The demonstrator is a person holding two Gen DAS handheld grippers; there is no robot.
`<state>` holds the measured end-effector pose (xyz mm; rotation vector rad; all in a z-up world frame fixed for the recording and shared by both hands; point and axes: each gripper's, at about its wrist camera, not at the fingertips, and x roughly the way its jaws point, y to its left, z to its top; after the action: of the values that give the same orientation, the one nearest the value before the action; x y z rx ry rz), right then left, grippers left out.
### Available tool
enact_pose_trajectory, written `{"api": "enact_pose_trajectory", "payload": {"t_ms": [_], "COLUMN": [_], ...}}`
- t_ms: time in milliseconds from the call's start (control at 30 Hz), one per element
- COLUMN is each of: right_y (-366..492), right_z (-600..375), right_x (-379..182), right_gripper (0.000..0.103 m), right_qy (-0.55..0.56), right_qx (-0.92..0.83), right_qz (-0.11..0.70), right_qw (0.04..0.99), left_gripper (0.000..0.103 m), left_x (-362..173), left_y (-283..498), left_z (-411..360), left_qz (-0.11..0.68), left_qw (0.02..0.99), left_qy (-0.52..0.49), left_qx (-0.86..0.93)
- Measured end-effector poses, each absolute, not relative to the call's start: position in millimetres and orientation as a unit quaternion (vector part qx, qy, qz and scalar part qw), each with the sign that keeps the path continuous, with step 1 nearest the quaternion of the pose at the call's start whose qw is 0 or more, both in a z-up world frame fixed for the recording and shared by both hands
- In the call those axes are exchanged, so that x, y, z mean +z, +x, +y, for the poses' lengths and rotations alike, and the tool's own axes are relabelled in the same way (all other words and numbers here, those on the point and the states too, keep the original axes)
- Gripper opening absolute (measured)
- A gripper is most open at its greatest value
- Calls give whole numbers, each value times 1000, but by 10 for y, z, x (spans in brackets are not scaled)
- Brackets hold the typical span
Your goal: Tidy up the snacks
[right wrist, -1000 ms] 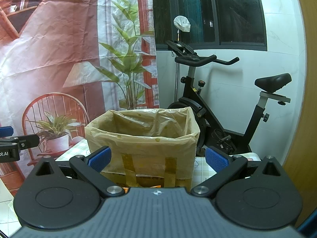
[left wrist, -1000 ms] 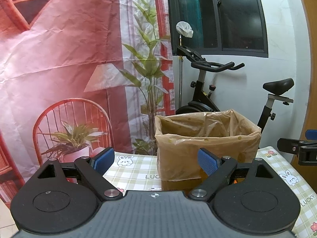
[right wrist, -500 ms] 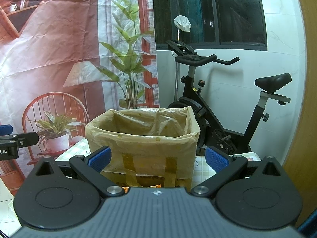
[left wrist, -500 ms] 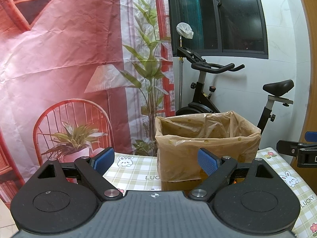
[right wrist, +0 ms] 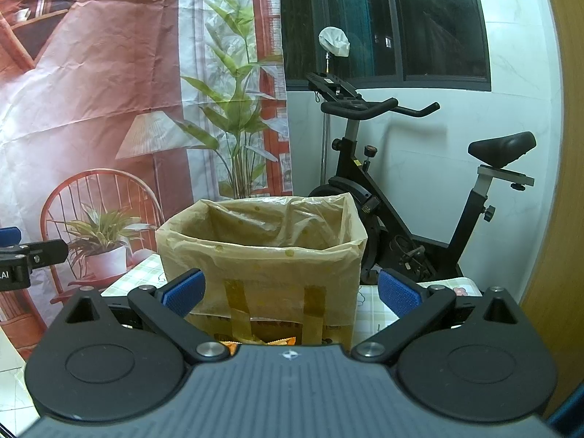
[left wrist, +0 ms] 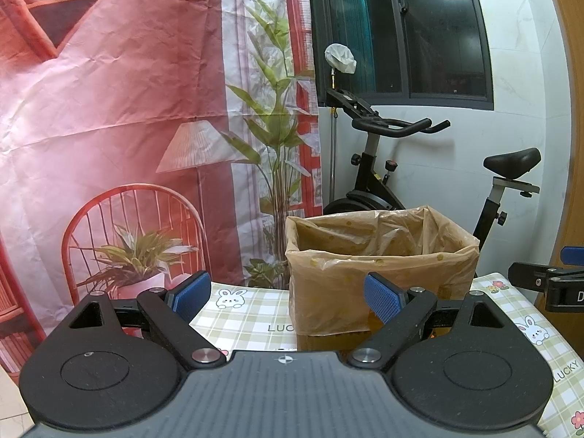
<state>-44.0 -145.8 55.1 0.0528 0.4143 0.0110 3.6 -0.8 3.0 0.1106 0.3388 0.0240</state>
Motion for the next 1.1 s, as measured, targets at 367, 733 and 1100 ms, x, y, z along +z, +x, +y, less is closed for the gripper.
{"api": "enact_pose_trajectory", "payload": {"t_ms": [367,733,1100], "right_y": [-444,-444,-433], "right_z": [-1462,-1463,-1463], "right_x": [558,559,492], "right_gripper": [103,103,103], "right_qy": [27,27,27], "right_qx": [5,5,11], "right_qz": [206,207,211], "right_qw": [978,978,977], "left_gripper": [92,93,93], "left_x": [31,34,-20], "left_y": [29,11,54], "left_z": [-14,-24,17], "left_qz": [168,169,174], "left_qw": [984,984,984], "left_qy": [55,52,40], "left_qx": [11,8,-4]}}
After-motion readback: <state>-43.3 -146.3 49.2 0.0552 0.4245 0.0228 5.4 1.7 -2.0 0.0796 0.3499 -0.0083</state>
